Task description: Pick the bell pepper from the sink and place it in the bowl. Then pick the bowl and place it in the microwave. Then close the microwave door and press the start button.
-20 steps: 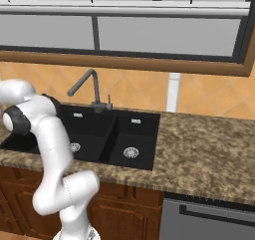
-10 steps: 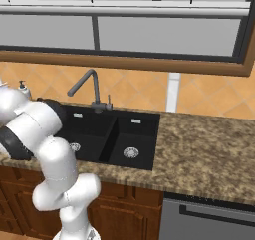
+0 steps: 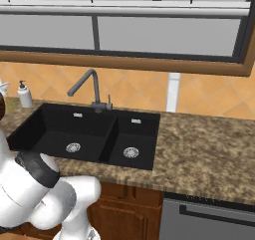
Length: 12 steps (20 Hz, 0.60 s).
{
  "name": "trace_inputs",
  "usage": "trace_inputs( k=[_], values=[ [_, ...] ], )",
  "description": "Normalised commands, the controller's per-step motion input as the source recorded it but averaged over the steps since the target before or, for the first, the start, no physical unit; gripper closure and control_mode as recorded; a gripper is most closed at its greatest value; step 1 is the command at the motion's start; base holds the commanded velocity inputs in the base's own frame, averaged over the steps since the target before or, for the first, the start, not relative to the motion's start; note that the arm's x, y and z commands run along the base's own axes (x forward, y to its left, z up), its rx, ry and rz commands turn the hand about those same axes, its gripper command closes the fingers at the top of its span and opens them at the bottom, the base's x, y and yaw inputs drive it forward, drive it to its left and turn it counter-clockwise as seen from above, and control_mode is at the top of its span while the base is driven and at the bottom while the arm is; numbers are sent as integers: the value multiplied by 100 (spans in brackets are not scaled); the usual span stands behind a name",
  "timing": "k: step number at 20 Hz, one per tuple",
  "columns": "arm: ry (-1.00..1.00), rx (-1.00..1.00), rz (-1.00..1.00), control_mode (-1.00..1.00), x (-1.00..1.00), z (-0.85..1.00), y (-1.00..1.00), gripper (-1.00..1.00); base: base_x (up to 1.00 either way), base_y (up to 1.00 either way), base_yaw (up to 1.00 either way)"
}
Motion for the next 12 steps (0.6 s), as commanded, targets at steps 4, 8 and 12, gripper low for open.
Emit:
trace_inputs(
  k=[4, 8, 12],
  values=[
    [0, 1, -22, -100, -34, 59, -72, 100, 0, 0, 0],
    [0, 1, -22, -100, -29, 48, -74, 100, 0, 0, 0],
    [0, 1, -23, -100, -25, 43, -74, 100, 0, 0, 0]
  ],
)
